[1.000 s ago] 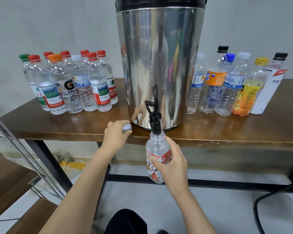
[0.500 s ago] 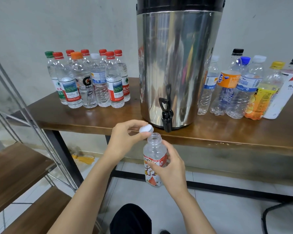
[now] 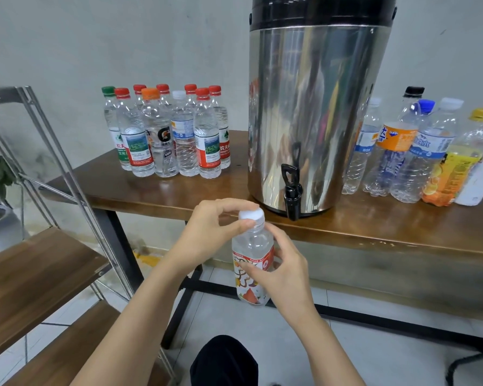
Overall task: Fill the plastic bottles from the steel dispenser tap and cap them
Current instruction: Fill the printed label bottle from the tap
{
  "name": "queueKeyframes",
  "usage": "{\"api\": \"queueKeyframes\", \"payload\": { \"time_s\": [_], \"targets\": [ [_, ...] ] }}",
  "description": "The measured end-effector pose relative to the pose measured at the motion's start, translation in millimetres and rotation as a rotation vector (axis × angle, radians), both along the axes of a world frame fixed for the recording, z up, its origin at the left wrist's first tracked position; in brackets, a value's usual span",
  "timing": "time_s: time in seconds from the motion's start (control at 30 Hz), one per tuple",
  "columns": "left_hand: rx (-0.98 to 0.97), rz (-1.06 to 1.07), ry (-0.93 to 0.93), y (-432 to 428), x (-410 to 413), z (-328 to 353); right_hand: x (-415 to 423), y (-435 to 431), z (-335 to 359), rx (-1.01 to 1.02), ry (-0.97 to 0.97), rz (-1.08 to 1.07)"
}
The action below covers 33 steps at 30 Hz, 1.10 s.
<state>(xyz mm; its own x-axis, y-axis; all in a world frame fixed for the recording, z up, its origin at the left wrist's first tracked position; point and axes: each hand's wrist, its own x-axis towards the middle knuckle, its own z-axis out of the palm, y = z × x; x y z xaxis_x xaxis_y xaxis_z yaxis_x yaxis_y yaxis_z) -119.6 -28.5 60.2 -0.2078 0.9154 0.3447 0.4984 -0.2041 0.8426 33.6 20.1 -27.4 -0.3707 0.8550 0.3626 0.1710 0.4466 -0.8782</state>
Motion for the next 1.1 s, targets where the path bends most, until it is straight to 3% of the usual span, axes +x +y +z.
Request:
{"api": "queueKeyframes", "payload": {
  "time_s": [0.1,0.23,0.53,0.73,1.1],
  "targets": [
    [-0.066,-0.089,-0.111,-4,2,3,-1,0,2,0.004,0.003,0.004],
    [0.003,0.024,-0.113,-1,7,-1,-3,-2,9,0.018,-0.021,0.012],
    [0.134,0.078,-0.369,-4,10,-6,-6,-4,17,0.012,0.015,0.025],
    [0.068,-0.057,-0.326,-3,7,-8,-8,-4,17,0.020,-0.003,0.018],
    [0.074,0.025,-0.232,-1,4,-7,-13,-5,19,0.028,-0.030,0.034]
  ]
}}
